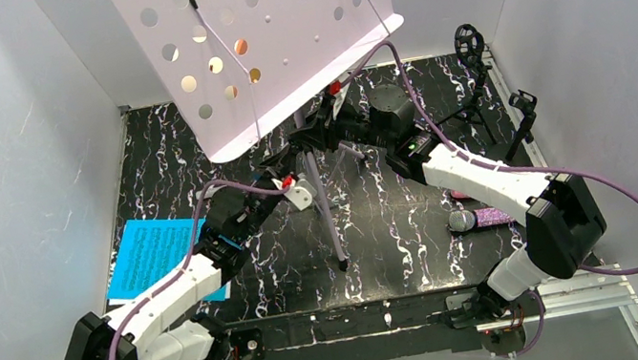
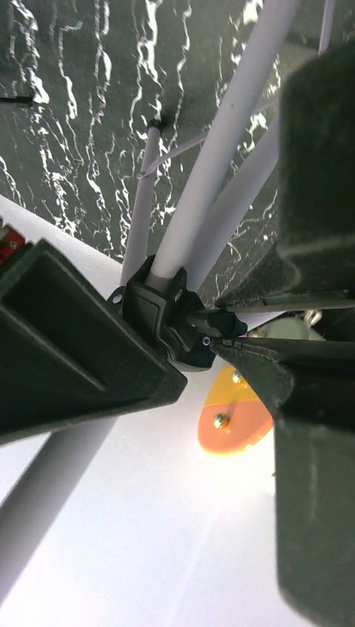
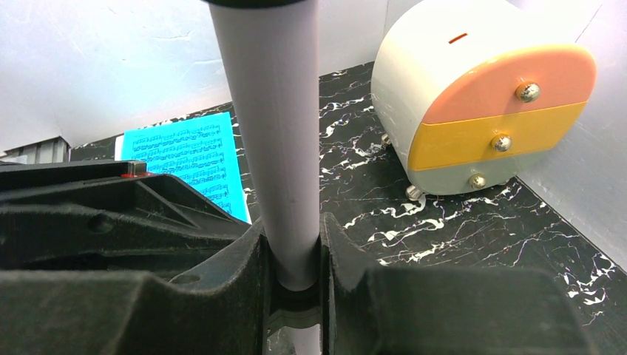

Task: Pack up the instrument practice props
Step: Unscrew the knob on the music stand.

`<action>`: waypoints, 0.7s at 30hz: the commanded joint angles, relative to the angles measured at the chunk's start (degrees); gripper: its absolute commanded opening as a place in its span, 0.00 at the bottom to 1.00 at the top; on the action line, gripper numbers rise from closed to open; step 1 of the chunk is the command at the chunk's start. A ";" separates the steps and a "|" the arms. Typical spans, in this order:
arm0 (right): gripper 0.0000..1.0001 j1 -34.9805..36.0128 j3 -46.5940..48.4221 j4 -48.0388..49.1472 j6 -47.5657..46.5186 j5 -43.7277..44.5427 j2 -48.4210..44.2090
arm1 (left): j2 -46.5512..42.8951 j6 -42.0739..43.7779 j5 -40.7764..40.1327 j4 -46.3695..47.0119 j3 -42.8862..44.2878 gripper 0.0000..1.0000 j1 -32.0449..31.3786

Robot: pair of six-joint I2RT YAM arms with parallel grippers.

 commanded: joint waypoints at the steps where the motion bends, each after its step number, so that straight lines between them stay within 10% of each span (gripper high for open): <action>1: 0.01 -1.05 1.10 -4.84 4.29 2.09 1.12 | -2.24 -20.71 -2.83 -2.49 2.21 0.04 -0.33; 21: 0.01 -1.05 1.45 -5.13 4.64 1.60 1.35 | -5.58 -131.29 -15.51 -19.37 1.27 0.00 1.06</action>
